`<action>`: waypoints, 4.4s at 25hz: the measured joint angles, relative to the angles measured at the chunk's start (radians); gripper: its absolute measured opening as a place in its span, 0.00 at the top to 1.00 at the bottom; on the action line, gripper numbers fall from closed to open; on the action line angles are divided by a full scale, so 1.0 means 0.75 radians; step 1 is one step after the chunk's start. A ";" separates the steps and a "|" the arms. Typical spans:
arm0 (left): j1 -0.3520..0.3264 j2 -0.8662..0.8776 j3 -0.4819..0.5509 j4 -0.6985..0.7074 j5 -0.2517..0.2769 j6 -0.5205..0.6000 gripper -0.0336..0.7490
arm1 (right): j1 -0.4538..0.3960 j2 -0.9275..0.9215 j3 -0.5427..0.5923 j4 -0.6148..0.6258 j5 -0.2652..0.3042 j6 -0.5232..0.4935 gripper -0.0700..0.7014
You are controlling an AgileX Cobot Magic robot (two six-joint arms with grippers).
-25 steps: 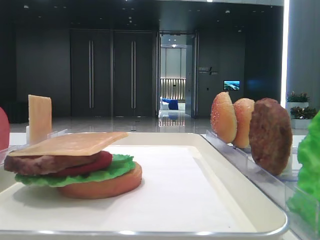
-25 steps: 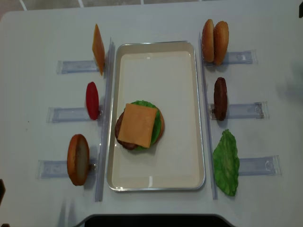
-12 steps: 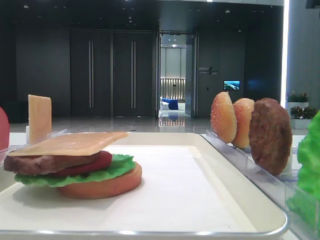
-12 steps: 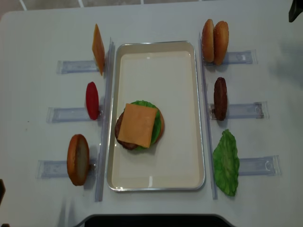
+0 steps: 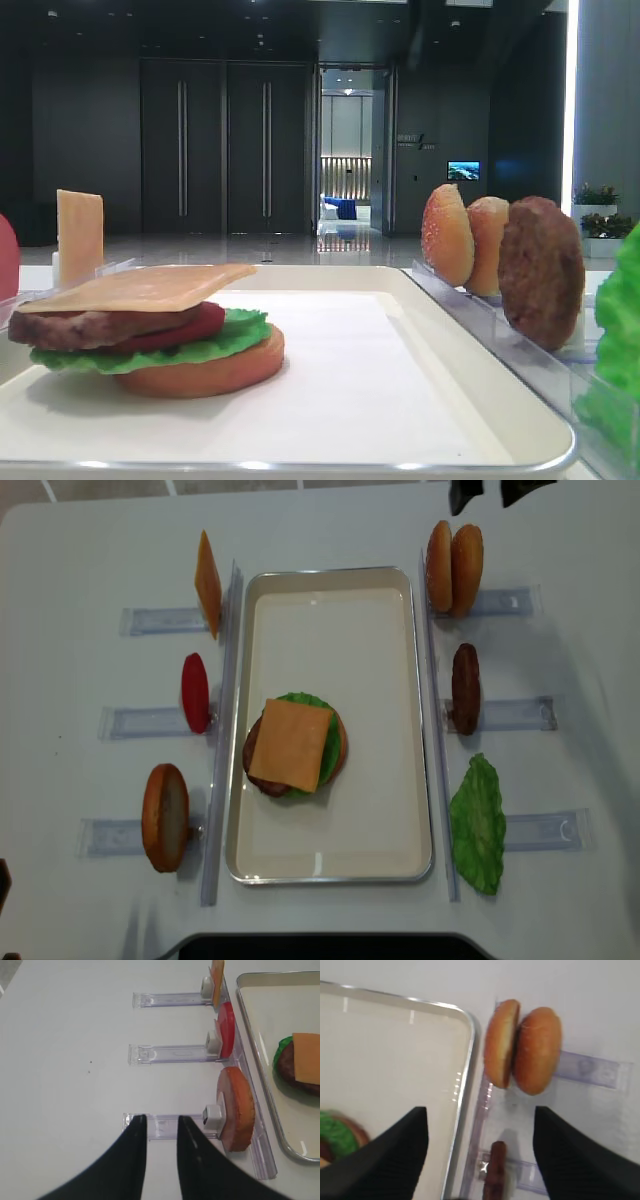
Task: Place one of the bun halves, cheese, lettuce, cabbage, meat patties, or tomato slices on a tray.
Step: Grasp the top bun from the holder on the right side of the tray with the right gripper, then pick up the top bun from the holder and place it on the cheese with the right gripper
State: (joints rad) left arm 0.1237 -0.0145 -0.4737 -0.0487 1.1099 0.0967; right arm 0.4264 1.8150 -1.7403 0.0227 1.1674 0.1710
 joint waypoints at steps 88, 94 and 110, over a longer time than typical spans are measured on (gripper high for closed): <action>0.000 0.000 0.000 0.000 0.000 -0.029 0.75 | 0.089 0.151 -0.199 0.090 0.072 -0.001 0.72; 0.000 0.000 0.000 0.001 0.000 -0.029 0.75 | 0.135 -0.086 0.193 0.068 0.069 0.071 0.72; 0.000 0.000 0.000 0.001 0.000 -0.029 0.75 | 0.428 -0.323 0.509 0.266 -0.228 0.214 0.72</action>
State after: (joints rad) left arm 0.1237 -0.0145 -0.4737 -0.0477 1.1099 0.0750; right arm 0.7474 1.5728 -1.3587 0.2221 0.9960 0.3313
